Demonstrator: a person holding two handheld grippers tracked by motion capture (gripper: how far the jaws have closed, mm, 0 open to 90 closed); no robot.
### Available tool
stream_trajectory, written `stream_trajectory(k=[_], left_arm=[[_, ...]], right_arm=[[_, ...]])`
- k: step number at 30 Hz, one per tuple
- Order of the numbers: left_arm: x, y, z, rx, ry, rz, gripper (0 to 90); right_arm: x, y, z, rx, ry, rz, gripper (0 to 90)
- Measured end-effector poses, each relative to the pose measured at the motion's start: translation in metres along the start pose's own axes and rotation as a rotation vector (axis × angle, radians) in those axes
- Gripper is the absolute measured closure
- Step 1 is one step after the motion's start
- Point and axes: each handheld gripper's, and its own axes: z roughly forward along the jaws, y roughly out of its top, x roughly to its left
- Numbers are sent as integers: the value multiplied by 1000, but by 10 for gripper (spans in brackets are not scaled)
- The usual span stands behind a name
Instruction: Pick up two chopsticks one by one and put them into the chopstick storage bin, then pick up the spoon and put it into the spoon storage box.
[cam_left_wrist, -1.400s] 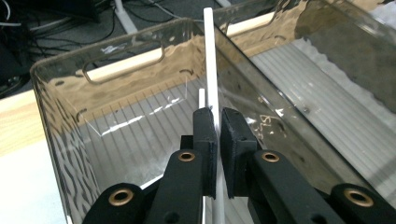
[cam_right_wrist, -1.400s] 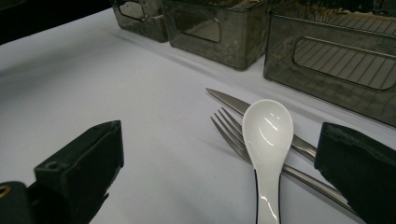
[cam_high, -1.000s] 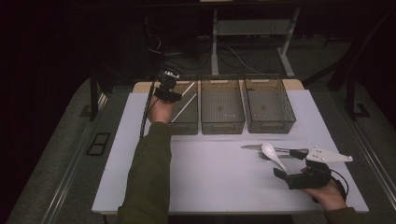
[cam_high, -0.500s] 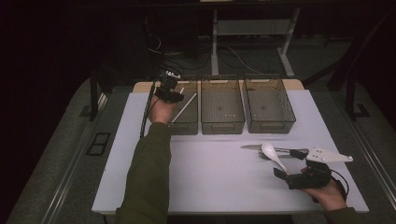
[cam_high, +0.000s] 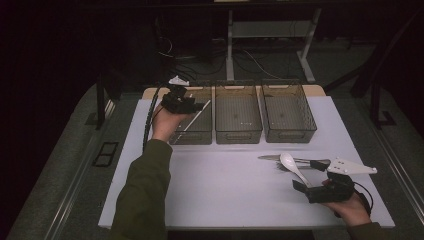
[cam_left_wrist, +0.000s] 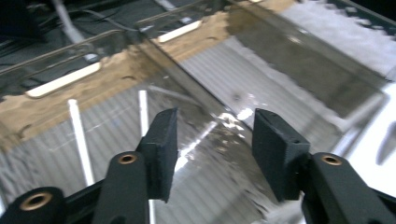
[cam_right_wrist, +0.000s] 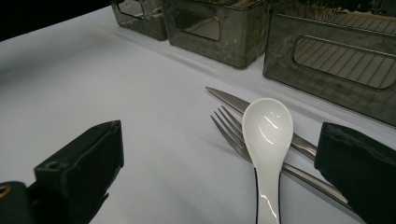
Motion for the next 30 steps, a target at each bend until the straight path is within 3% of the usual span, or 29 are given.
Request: stream_trajectory(k=[1,5,11,25,30], left_arm=[[-4,-2,-2,-16,-10,-8,472],[-15,-9,-10,-18,-58,40,426],[-32,-21,-18,-33,-93,89,392],[-67,-66,-36,-56,-137,135,293],[-78,-78,-43,-80,-150,134,260]], right_arm=[[0,0,0,1,0,0,13],[0,0,1,1,1,-1,13],[0,0,0,0,1,1,13],[-1,0,0,-1,-4,4,14],[0,0,0,3,-4,3,14]])
